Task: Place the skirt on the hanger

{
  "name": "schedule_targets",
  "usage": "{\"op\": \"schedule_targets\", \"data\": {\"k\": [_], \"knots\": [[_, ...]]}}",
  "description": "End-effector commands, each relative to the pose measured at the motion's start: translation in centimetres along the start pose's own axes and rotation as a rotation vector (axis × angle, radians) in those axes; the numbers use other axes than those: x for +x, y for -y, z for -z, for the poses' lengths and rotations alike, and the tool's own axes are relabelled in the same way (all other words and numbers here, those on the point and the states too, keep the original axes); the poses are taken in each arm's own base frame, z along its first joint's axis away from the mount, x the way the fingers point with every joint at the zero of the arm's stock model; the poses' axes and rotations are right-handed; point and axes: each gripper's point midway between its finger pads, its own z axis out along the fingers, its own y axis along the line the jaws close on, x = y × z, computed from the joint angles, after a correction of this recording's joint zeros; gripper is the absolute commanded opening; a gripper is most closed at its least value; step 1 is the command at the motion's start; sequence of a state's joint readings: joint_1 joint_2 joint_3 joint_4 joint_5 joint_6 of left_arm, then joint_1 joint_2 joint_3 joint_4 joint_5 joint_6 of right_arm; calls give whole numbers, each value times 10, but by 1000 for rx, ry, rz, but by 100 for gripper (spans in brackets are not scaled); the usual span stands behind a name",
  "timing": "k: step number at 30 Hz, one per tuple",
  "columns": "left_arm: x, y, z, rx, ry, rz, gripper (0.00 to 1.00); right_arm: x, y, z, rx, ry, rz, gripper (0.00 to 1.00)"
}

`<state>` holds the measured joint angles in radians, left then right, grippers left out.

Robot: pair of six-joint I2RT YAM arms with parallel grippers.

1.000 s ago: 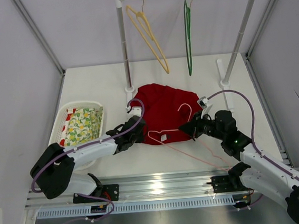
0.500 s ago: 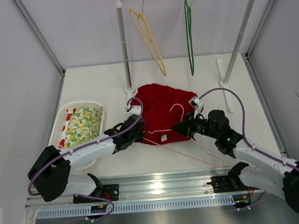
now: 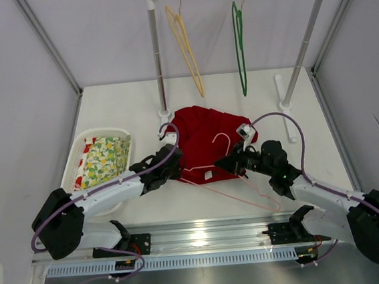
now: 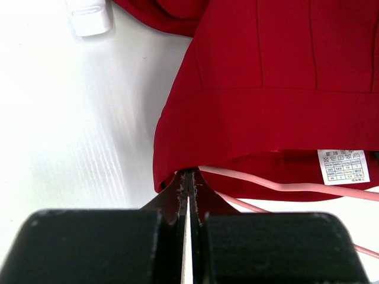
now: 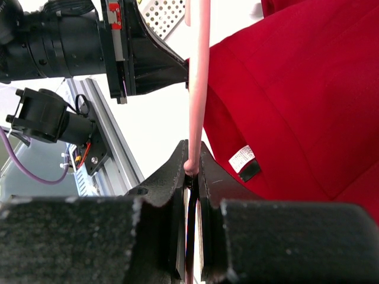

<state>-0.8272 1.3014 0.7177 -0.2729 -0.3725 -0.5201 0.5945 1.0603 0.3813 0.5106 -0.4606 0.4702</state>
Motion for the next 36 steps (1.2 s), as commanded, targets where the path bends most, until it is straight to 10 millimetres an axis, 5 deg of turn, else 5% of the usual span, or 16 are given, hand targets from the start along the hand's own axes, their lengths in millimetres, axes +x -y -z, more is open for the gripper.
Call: {"op": "schedule_targets", "data": {"k": [1,22,36], "knots": [[-27,4,9,5,69,4,0,-15,-14,3,-58,69,37,0],[-32,-1,11,6,75,13,0,-17,-14,-7,-103,98,14,0],[-30,-25,11,-9,74,106,0,-15,-11,1,-70,78,37,0]]}}
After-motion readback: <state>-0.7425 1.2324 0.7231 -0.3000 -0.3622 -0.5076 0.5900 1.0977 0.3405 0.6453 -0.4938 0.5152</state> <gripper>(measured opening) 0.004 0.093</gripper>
